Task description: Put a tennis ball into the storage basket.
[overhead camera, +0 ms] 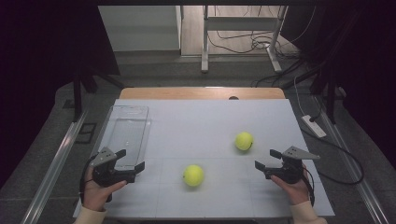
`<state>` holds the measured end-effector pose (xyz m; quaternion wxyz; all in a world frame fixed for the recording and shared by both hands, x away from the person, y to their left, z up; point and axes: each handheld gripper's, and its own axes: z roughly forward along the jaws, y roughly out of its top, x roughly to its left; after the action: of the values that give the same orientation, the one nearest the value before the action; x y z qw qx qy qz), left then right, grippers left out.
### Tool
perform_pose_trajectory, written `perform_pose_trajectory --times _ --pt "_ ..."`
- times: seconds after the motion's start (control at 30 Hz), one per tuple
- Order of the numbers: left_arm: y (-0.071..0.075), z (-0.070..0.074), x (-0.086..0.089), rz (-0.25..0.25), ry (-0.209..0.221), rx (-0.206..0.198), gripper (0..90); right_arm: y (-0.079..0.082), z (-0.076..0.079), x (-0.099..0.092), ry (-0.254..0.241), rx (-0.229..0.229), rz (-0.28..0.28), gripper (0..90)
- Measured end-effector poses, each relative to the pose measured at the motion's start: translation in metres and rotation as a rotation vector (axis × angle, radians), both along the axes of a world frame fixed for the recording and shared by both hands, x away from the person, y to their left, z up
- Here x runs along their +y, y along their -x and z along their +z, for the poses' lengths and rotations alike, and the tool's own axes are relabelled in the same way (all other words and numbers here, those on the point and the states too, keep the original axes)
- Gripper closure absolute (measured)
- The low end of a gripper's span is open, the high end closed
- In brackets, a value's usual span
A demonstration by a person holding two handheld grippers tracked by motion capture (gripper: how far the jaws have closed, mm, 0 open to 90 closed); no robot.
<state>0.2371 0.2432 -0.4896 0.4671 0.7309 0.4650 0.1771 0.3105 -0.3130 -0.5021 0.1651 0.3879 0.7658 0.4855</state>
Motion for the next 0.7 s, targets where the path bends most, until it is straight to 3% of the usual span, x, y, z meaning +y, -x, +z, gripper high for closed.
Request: perform_pose_trajectory --times 0.7 --pt "-0.0002 0.0027 -0.005 -0.016 -0.001 -0.003 7.7 0.0003 -0.0003 0.0018 0.01 0.001 0.004 13.6"
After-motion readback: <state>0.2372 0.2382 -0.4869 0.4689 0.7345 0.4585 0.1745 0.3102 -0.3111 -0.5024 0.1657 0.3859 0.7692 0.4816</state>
